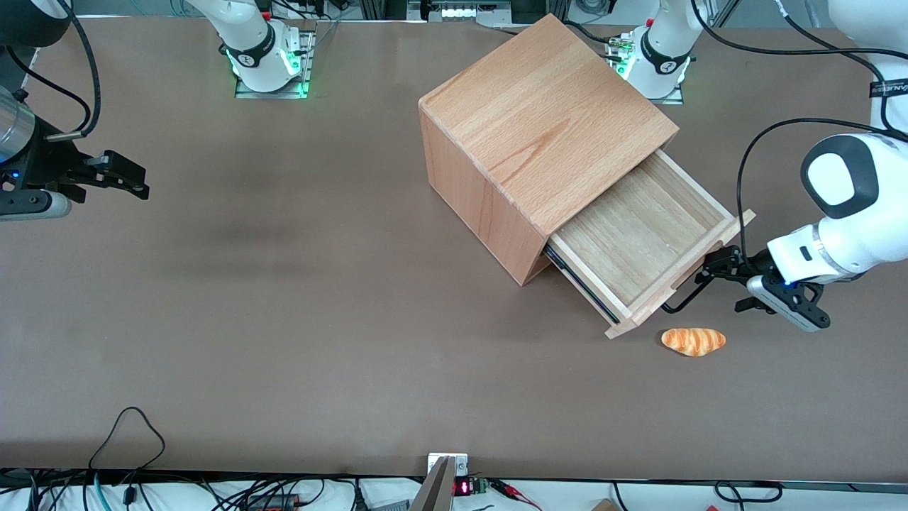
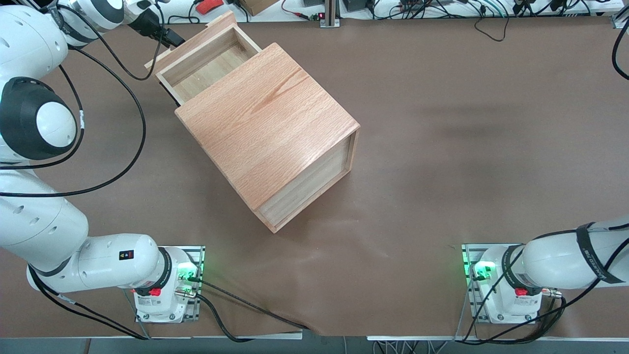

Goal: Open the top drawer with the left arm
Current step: 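Pull the handle away from the cabinet with the left gripper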

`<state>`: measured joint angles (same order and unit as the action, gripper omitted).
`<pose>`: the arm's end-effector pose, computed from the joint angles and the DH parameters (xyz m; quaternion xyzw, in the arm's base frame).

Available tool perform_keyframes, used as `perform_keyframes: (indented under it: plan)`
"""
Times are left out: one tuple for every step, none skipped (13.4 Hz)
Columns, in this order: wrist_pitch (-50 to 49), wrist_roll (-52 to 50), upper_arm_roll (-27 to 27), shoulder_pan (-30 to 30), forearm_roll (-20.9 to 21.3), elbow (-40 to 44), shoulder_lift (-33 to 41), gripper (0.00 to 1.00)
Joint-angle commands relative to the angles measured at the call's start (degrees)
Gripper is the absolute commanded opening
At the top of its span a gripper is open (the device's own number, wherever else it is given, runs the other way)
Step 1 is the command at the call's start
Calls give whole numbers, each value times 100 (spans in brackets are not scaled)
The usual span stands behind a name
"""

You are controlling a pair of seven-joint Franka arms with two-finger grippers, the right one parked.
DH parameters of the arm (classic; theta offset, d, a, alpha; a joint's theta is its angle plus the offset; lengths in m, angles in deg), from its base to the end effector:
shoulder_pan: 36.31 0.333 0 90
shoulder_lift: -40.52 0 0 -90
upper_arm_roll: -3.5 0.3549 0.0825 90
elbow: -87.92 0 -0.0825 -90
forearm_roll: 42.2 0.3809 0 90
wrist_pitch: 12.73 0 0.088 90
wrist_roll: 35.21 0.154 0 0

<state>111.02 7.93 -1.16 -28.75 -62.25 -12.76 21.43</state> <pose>0.6668 0.0109 0.3819 0.9543 -0.2493 0.0941 0.1350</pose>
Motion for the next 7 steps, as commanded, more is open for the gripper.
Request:
perform_keyframes:
  plan:
    - [115,141,53,27,169,-162,326,100]
    - [115,124,53,35,177,-118,371,100]
    - [88,115,53,35,456,39,397,100]
    - [1,80,44,35,798,179,467,100]
    - [-226,-120,35,35,836,337,511,100]
    - [-498,-470,44,35,837,478,573,100]
    - [-657,-735,35,35,880,514,625,100]
